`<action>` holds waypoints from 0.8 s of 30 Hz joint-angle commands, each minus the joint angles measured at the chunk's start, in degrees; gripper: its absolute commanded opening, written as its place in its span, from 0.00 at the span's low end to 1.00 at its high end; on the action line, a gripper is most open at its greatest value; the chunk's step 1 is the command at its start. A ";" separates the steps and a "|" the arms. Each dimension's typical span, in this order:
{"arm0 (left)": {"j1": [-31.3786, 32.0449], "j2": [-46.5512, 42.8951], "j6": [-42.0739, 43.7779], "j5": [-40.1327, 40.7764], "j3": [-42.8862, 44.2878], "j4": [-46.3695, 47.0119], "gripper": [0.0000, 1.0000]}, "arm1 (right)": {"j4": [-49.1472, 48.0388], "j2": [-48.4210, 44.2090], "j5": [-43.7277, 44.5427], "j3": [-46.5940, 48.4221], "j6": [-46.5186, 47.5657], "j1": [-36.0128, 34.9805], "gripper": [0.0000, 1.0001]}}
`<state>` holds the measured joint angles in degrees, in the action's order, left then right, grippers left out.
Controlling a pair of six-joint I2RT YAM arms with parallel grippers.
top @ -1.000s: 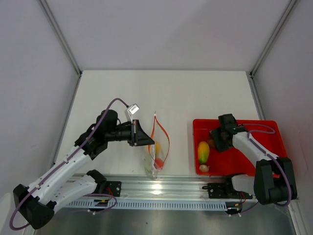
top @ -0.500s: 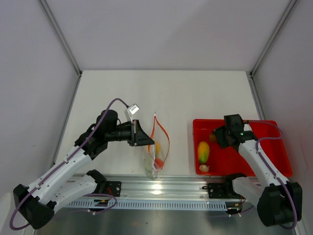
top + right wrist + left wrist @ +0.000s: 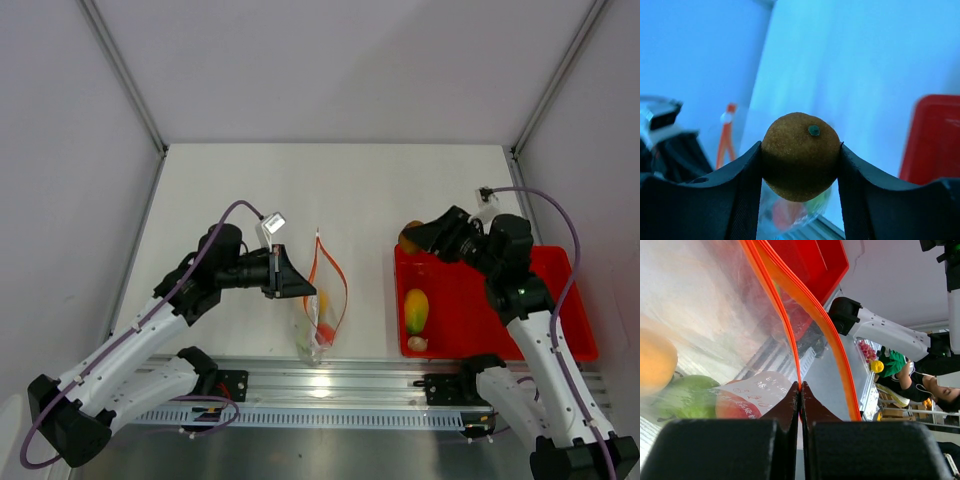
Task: Place the food in the zip-top bag and seal the zipper
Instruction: Place the fake fruit in the zipper food storage bag.
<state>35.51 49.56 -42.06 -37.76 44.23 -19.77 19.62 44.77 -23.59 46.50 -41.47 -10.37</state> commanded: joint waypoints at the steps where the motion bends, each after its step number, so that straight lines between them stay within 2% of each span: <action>1: 0.26 0.01 -0.39 -0.74 0.16 1.66 0.01 | -11.08 -1.09 -17.09 3.42 10.59 -3.94 0.00; 5: 0.26 -0.08 -0.48 -0.74 0.07 1.66 0.01 | -11.62 -1.88 -21.48 6.75 17.47 -11.85 0.00; 11: 0.26 0.01 -0.74 -0.74 0.16 1.75 0.01 | -10.57 2.15 -21.50 11.33 23.79 -25.65 0.00; 17: 0.26 -0.17 -1.18 -0.74 0.16 1.84 0.00 | -6.70 8.13 -15.96 14.93 31.79 -37.85 0.00; 24: 0.26 -0.43 -1.27 -0.65 0.25 1.67 0.01 | -4.94 14.90 -6.83 17.04 35.23 -44.82 0.04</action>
<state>35.51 49.56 -42.57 -37.76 44.23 -19.42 14.57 58.94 -36.38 60.53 -9.96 -53.43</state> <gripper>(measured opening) 0.005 0.548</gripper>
